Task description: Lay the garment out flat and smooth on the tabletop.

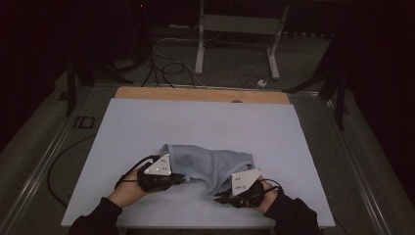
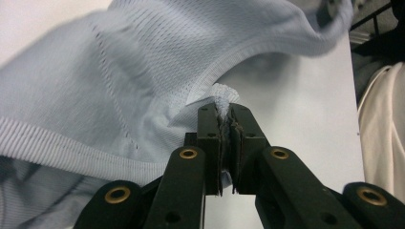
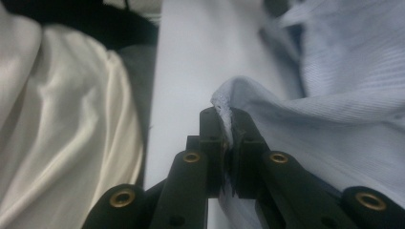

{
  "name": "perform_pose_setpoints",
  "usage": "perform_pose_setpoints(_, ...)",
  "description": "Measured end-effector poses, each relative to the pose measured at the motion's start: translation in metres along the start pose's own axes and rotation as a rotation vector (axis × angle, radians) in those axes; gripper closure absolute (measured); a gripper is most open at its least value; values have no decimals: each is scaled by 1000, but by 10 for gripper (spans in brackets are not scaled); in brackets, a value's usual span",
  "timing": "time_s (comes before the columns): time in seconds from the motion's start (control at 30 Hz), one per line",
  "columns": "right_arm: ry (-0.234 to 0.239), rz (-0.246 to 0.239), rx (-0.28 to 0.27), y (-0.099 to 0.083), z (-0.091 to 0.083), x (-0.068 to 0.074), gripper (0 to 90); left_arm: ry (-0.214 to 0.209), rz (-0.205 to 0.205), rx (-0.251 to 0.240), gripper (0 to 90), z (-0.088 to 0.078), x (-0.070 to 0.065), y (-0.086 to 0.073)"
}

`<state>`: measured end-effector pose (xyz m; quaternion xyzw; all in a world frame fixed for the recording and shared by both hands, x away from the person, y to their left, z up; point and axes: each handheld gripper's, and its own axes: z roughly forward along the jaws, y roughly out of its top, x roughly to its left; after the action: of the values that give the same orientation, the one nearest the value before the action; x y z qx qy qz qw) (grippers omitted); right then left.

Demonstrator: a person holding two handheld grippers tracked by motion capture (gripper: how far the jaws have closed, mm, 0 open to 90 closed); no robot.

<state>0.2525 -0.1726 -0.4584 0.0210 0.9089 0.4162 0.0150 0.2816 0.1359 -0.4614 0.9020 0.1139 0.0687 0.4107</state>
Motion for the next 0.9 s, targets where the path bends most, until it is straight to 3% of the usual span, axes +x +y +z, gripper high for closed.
perform_pose_setpoints(0.3, -131, 29, -92, 13, -33, -24, 860, 57, 7, -33, 851, -14, 9, 12)
perform_pose_setpoints(0.6, -213, 70, -134, 17, -49, -46, 860, 142, 12, -71, 850, -24, 26, 22)
perform_pose_setpoints(0.9, -257, 104, -157, 24, -53, -75, 860, 246, -48, -87, 851, -30, 55, 34)
